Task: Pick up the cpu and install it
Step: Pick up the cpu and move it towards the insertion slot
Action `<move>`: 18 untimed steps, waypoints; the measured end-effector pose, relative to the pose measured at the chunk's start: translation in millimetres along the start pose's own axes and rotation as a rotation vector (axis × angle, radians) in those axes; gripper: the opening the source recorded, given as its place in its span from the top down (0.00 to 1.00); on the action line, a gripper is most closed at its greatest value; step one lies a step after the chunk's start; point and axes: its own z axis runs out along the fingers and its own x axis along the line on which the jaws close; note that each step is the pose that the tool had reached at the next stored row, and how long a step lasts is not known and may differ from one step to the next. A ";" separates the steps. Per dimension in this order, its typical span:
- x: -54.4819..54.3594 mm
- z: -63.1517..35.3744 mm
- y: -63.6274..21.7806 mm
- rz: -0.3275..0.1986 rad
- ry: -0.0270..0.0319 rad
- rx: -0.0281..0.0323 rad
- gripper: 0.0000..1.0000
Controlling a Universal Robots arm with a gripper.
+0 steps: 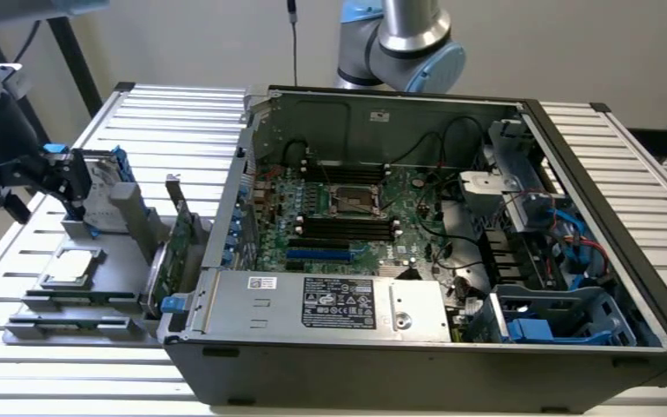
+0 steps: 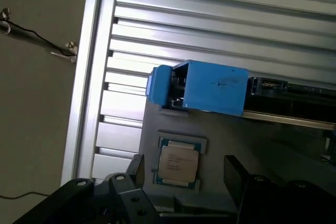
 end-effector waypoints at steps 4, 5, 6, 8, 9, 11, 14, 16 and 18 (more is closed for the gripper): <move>1.5 7.2 -1.9 0.026 -0.0012 0.0000 0.29; 2.3 9.0 -3.0 0.026 -0.0013 -0.0001 0.29; 3.3 10.7 -4.3 0.026 -0.0013 0.0000 0.29; 5.5 14.2 -7.2 0.026 -0.0013 0.0000 0.29; 6.6 15.9 -8.6 0.026 -0.0013 -0.0001 0.29; 7.7 19.5 -11.5 0.026 -0.0014 -0.0001 0.29; 8.3 24.6 -16.5 0.030 -0.0015 0.0000 0.29; 8.6 28.1 -19.3 0.034 -0.0018 -0.0001 0.29; 8.7 31.4 -20.9 0.042 -0.0023 -0.0001 0.29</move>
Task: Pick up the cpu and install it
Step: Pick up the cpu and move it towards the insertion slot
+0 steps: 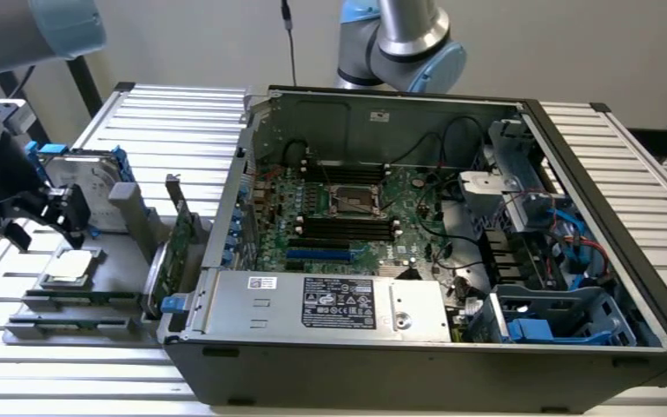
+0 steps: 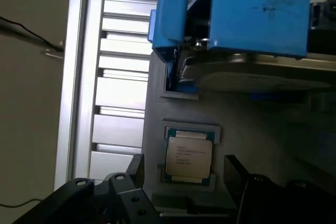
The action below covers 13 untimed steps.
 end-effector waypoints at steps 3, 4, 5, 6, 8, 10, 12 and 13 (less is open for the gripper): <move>0.1 4.7 -0.8 0.018 -0.0009 -0.0001 0.29; 0.0 6.2 -1.1 0.023 -0.0012 -0.0001 0.29; 0.0 7.7 -1.2 0.028 -0.0013 -0.0001 0.29; -0.2 9.4 -1.4 0.033 -0.0009 -0.0001 0.29; -0.7 12.2 -1.6 0.041 0.0004 -0.0003 0.29; -1.4 14.1 -1.8 0.047 0.0030 -0.0005 0.29; -2.2 15.4 -1.9 0.051 0.0070 -0.0007 0.29; -2.6 15.9 -2.0 0.053 0.0090 -0.0008 0.29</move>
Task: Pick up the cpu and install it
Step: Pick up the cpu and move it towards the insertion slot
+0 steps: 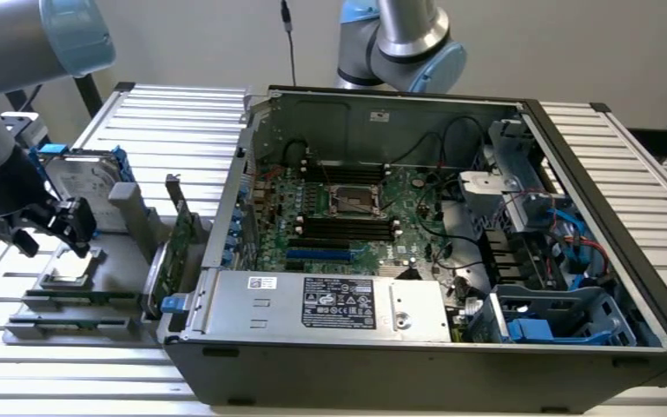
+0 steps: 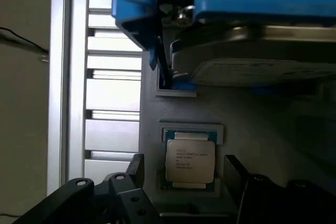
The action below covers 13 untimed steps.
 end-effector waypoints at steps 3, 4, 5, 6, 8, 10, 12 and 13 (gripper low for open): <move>-1.0 1.6 -0.9 0.006 0.0061 -0.0004 0.29; -1.4 1.9 -1.3 0.008 0.0078 -0.0004 0.29; -1.7 2.5 -1.7 0.010 0.0093 -0.0004 0.29; -2.2 3.1 -2.1 0.012 0.0104 -0.0005 0.29; -2.6 3.8 -2.3 0.014 0.0117 -0.0004 0.29; -2.6 4.2 -2.4 0.014 0.0119 0.0004 0.29; -2.7 4.7 -2.5 0.014 0.0109 0.0013 0.29; -2.8 5.1 -2.5 0.014 0.0104 0.0020 0.29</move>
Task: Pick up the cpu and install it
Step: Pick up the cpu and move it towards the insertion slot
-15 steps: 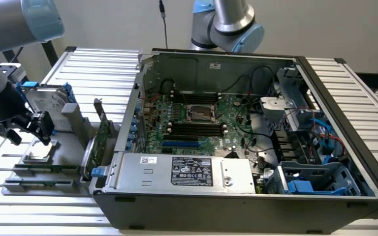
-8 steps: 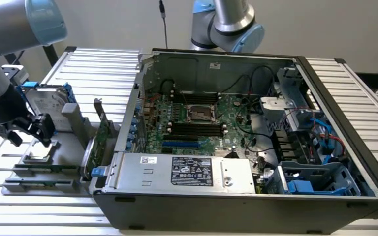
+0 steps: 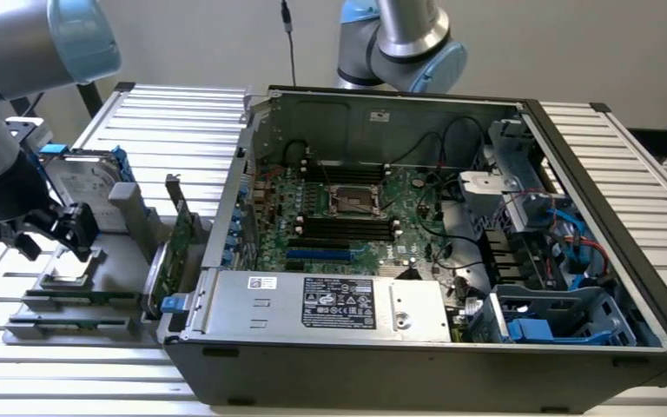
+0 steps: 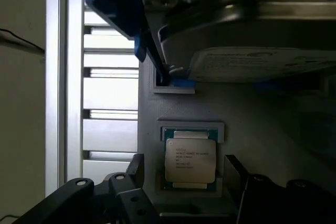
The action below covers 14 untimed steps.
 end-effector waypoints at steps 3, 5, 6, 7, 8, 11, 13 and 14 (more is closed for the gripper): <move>0.0 1.4 -0.1 0.000 -0.0036 0.0042 0.29; 0.0 2.2 -0.1 0.000 -0.0055 0.0064 0.29; 0.0 2.5 -0.2 0.000 -0.0064 0.0074 0.29; 0.0 2.9 -0.2 0.000 -0.0075 0.0085 0.29; 0.0 3.3 -0.2 0.000 -0.0085 0.0097 0.29; -0.1 5.0 -0.2 0.000 -0.0115 0.0124 0.29; -0.1 6.6 -0.3 0.000 -0.0129 0.0141 0.29; -0.1 7.5 -0.4 0.000 -0.0136 0.0152 0.29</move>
